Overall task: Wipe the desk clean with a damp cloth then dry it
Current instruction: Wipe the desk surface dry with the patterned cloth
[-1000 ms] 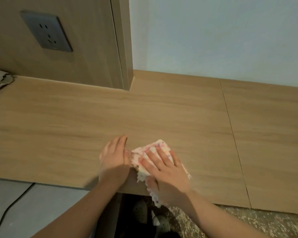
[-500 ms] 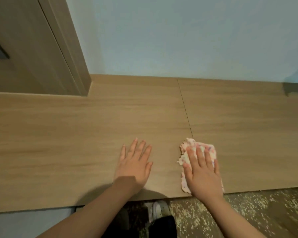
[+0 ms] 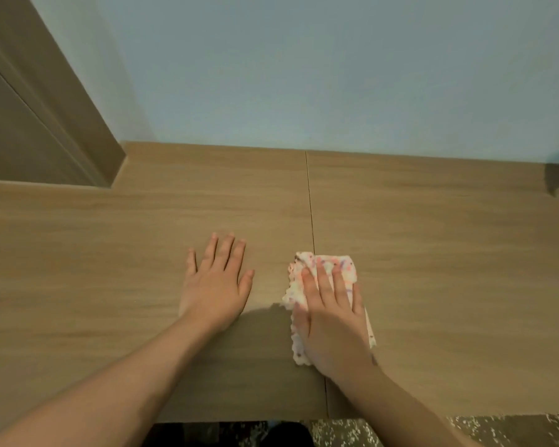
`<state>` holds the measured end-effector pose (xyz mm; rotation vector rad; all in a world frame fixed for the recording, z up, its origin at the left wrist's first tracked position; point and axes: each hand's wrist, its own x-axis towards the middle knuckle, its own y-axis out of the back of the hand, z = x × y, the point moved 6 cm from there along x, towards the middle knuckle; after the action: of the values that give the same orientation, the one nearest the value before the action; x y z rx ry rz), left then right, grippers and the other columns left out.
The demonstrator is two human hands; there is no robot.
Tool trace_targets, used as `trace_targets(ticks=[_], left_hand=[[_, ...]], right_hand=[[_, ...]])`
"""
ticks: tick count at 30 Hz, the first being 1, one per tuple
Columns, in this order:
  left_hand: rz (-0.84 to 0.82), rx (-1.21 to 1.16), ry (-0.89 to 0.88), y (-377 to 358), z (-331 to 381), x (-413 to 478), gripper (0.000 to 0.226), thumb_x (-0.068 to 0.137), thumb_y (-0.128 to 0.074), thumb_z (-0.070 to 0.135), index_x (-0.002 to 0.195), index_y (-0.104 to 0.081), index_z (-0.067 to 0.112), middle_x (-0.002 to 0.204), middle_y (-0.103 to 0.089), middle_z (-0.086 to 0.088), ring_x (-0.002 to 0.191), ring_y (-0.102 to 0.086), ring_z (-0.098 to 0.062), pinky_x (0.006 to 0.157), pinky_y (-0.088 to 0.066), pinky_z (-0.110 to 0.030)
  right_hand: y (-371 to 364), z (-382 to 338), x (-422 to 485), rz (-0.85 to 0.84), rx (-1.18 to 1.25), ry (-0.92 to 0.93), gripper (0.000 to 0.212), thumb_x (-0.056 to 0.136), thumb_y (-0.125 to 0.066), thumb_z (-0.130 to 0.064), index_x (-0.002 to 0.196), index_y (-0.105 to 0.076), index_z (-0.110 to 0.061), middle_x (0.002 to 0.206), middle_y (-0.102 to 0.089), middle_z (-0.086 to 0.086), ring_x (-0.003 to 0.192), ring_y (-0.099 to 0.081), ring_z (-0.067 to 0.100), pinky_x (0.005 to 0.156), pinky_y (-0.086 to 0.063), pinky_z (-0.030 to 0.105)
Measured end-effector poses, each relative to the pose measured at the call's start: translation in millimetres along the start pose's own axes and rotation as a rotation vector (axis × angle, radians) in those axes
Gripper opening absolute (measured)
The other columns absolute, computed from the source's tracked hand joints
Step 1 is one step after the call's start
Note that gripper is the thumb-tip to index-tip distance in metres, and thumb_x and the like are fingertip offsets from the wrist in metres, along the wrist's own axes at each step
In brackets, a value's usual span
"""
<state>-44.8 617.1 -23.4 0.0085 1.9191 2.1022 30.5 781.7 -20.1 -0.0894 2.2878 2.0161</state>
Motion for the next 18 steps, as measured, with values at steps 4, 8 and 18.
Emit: trace_targets(ticks=[4, 8, 18], left_hand=[[0.014, -0.018, 0.021, 2.3, -0.7, 1.9, 0.066, 0.087, 0.003, 0.052, 0.149, 0.002, 0.028, 0.157, 0.008, 0.008, 0.142, 0.015, -0.014, 0.114, 0.008, -0.042], [0.035, 0.018, 0.007, 1.8, -0.6, -0.7, 0.076, 0.081, 0.009, 0.054, 0.149, -0.008, 0.024, 0.157, -0.002, 0.004, 0.144, 0.004, -0.017, 0.114, 0.003, -0.043], [0.109, -0.025, -0.016, 0.4, -1.3, 3.4, 0.061, 0.089, -0.026, 0.047, 0.140, -0.039, 0.016, 0.146, -0.038, -0.004, 0.138, -0.026, -0.025, 0.111, -0.015, -0.049]], right_hand=[[-6.4, -0.1, -12.6, -0.005, -0.034, 0.223, 0.059, 0.090, -0.031, -0.045, 0.141, -0.040, -0.015, 0.148, -0.037, 0.007, 0.137, -0.032, 0.029, 0.107, -0.024, 0.050], [10.6, 14.9, 75.5, 0.013, -0.022, 0.128, 0.059, 0.094, -0.021, -0.046, 0.148, -0.022, -0.020, 0.156, -0.015, 0.003, 0.144, -0.009, 0.024, 0.114, -0.006, 0.046], [4.4, -1.3, 74.5, 0.093, -0.065, 0.207, 0.060, 0.091, -0.027, -0.045, 0.141, -0.039, -0.015, 0.147, -0.036, 0.009, 0.138, -0.028, 0.029, 0.108, -0.023, 0.050]])
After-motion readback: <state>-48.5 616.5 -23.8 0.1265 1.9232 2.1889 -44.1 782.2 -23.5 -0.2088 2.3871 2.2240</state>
